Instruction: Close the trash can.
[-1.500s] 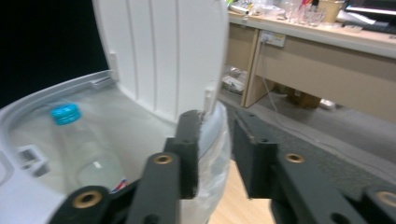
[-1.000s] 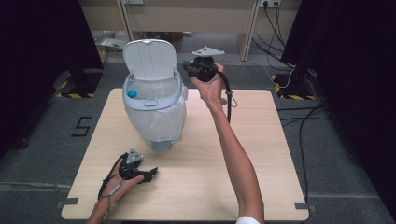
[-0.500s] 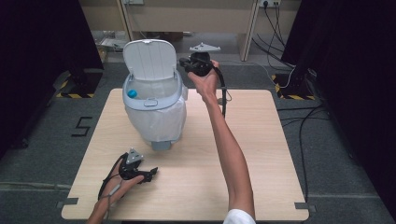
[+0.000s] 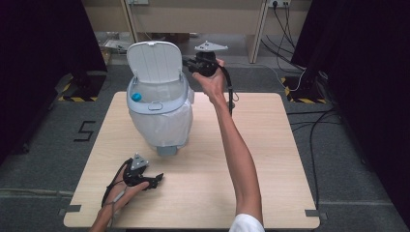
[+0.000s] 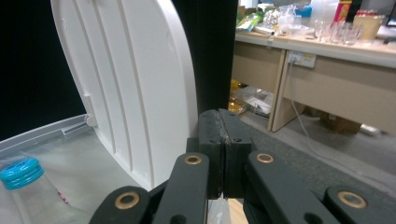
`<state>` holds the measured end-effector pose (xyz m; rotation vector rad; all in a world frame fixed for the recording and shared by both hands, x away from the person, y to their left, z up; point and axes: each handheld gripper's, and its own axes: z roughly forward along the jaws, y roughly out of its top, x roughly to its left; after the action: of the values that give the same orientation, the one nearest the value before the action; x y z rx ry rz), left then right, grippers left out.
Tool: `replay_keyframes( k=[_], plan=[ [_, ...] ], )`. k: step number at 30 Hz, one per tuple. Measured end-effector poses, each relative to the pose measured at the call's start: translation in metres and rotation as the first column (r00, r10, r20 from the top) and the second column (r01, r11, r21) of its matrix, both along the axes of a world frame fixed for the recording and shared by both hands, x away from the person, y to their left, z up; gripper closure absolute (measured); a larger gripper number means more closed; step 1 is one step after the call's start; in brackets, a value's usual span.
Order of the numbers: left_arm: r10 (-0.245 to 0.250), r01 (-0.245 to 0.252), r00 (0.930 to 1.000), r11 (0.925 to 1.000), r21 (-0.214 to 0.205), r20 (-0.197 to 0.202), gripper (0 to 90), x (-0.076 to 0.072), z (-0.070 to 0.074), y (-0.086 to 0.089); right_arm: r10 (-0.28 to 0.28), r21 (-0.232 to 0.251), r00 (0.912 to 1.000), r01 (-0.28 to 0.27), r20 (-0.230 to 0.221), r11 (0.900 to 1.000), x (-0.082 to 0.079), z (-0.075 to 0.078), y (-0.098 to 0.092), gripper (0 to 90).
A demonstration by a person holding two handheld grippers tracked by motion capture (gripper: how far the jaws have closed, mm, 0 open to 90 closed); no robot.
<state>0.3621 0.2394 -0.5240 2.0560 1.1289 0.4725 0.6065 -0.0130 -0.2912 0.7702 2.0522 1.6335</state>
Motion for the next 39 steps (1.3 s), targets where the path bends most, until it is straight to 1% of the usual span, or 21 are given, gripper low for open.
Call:
replay_keyframes(
  k=[3, 8, 9, 11, 13, 15, 18, 21, 23, 26, 28, 29, 31, 33, 34, 35, 37, 39],
  plan=[
    [0.000, 0.000, 1.0000, 1.0000, 0.001, 0.000, 13.3, 0.000, 0.000, 0.000, 0.012, -0.003, 0.9998, -0.011, 0.014, 0.9999, 0.000, 0.005, -0.001, 89.0],
    [0.000, 0.000, 1.0000, 1.0000, 0.001, 0.000, 13.2, 0.000, 0.000, 0.000, 0.060, 0.008, 0.9982, -0.060, 0.003, 0.9982, -0.001, 0.005, -0.005, 89.3],
    [0.000, 0.000, 1.0000, 1.0000, 0.002, 0.001, 13.2, 0.000, 0.000, 0.000, 0.066, 0.003, 0.9978, -0.066, 0.004, 0.9978, -0.003, 0.005, -0.005, 89.3],
    [0.002, -0.002, 1.0000, 1.0000, -0.003, 0.008, 13.2, 0.000, -0.001, 0.000, 0.079, -0.031, 0.9968, -0.079, 0.011, 0.9964, -0.007, 0.004, -0.006, 89.3],
    [0.001, -0.001, 1.0000, 1.0000, -0.001, 0.005, 13.2, 0.000, 0.000, 0.000, 0.096, -0.037, 0.9953, -0.095, 0.014, 0.9948, -0.011, 0.003, -0.007, 89.3],
    [0.003, -0.003, 1.0000, 1.0000, -0.002, 0.008, 13.2, 0.000, -0.001, 0.000, 0.115, -0.058, 0.9932, -0.114, 0.020, 0.9919, -0.016, 0.002, -0.009, 89.2],
    [0.001, -0.001, 1.0000, 1.0000, 0.002, 0.003, 13.1, 0.000, 0.000, 0.000, 0.126, -0.089, 0.9912, -0.122, 0.039, 0.9885, -0.023, 0.001, -0.012, 89.2],
    [0.001, -0.001, 1.0000, 1.0000, 0.002, 0.003, 13.1, 0.000, 0.000, 0.000, 0.138, -0.107, 0.9891, -0.132, 0.051, 0.9854, -0.029, -0.001, -0.015, 89.2],
    [0.001, -0.001, 1.0000, 1.0000, 0.003, 0.003, 13.1, 0.000, 0.000, 0.000, 0.138, -0.131, 0.9883, -0.129, 0.064, 0.9829, -0.029, 0.001, -0.014, 88.7],
    [-0.001, 0.001, 1.0000, 1.0000, 0.006, 0.003, 13.1, 0.000, 0.000, 0.000, 0.116, -0.145, 0.9907, -0.105, 0.071, 0.9839, -0.024, 0.005, -0.012, 88.7],
    [-0.001, 0.001, 1.0000, 1.0000, 0.005, 0.003, 13.1, 0.000, 0.000, 0.000, 0.119, -0.185, 0.9903, -0.104, 0.072, 0.9773, -0.020, 0.007, -0.009, 88.7],
    [-0.001, 0.001, 1.0000, 1.0000, 0.005, 0.003, 13.1, 0.000, 0.000, 0.000, 0.116, -0.196, 0.9904, -0.099, 0.075, 0.9757, -0.018, 0.008, -0.007, 88.4],
    [0.001, -0.001, 1.0000, 1.0000, 0.004, 0.003, 13.1, 0.000, 0.000, 0.000, 0.108, -0.180, 0.9917, -0.094, 0.070, 0.9792, -0.014, 0.009, -0.006, 88.2],
    [0.001, -0.001, 1.0000, 1.0000, 0.004, 0.004, 13.2, 0.000, 0.000, 0.000, 0.106, -0.146, 0.9930, -0.097, 0.053, 0.9845, -0.009, 0.007, -0.007, 88.2],
    [0.001, -0.001, 1.0000, 1.0000, 0.004, 0.004, 13.2, 0.000, 0.000, 0.000, 0.106, -0.146, 0.9930, -0.097, 0.053, 0.9845, -0.009, 0.007, -0.007, 88.2],
    [0.001, -0.001, 1.0000, 1.0000, 0.004, 0.004, 13.2, 0.000, 0.000, 0.000, 0.117, -0.108, 0.9924, -0.112, 0.038, 0.9878, -0.006, 0.006, -0.008, 88.3],
    [0.001, -0.001, 1.0000, 1.0000, 0.004, 0.004, 13.2, 0.000, 0.000, 0.000, 0.126, -0.079, 0.9914, -0.123, 0.035, 0.9892, -0.005, 0.005, -0.008, 88.4],
    [0.001, -0.001, 1.0000, 1.0000, 0.004, 0.003, 13.1, 0.000, 0.000, 0.000, 0.126, -0.072, 0.9914, -0.123, 0.035, 0.9898, -0.004, 0.005, -0.008, 88.5]
  ],
)
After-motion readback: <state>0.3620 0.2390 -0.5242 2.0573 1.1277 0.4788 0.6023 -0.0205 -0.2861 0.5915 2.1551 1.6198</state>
